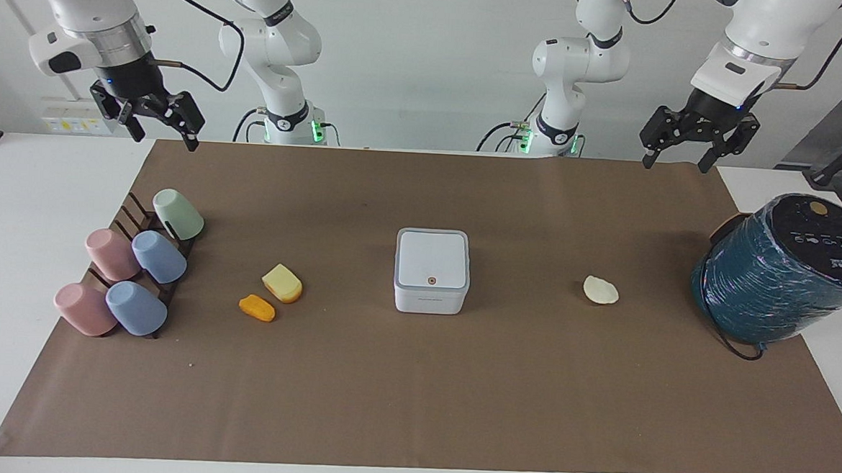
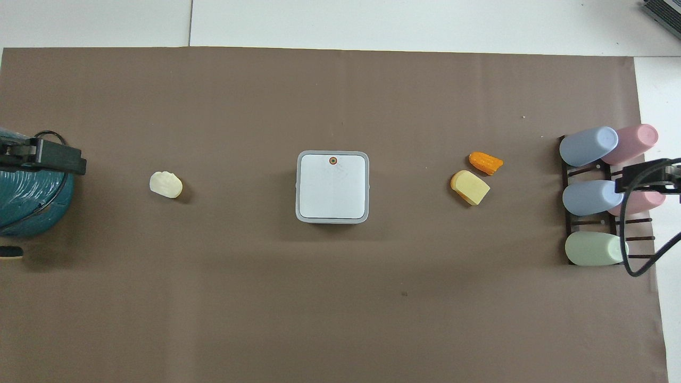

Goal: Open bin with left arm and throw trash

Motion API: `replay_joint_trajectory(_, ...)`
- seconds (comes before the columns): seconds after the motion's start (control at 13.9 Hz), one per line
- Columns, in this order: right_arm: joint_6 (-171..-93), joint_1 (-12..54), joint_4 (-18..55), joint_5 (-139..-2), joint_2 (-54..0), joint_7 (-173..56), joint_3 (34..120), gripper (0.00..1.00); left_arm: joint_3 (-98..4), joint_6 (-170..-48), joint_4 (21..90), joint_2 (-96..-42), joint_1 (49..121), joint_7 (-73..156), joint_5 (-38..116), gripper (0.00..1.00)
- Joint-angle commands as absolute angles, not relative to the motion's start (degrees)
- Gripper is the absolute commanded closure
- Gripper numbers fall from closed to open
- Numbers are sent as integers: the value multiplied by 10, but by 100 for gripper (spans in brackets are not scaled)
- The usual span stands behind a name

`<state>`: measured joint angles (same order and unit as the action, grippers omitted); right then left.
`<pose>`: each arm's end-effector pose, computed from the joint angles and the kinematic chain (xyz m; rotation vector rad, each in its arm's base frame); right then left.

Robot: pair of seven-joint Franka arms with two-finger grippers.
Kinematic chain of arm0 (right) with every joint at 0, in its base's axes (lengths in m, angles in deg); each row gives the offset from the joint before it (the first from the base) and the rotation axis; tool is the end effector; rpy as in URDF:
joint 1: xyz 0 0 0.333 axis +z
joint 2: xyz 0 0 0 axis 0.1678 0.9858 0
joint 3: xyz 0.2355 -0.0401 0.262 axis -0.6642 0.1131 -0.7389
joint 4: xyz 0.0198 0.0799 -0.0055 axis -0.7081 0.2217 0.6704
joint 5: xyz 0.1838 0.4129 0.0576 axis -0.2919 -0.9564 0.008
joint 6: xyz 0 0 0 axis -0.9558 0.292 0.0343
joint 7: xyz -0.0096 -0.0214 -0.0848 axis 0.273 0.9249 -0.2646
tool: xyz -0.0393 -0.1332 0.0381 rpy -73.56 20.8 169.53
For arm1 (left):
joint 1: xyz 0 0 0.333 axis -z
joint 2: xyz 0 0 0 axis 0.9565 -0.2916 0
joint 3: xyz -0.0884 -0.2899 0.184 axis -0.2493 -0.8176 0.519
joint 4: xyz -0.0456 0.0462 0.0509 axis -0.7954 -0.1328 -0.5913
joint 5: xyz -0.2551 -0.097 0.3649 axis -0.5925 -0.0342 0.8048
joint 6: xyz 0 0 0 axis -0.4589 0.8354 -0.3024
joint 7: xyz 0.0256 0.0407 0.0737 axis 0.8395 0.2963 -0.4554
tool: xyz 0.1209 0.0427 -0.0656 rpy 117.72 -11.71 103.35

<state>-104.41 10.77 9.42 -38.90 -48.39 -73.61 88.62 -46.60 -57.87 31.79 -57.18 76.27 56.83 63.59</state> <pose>0.5797 -0.0381 0.6430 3.1152 -0.2859 0.0197 0.6016 -0.0662 0.6807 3.1215 -0.1632 0.0831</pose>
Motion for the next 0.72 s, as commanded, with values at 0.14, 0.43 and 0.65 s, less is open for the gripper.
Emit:
replay_joint_trajectory(0.14,-1040,110,103,-385,-495,-732,888,0,-469,-575,333,-557,757,564,635,0)
replay_joint_trajectory(0.43,-1036,112,109,-385,-498,-729,888,0,-469,-575,333,-557,757,564,635,0)
replay_joint_trajectory(0.65,-1033,113,109,-384,-498,-731,888,0,-469,-575,333,-557,757,564,635,0)
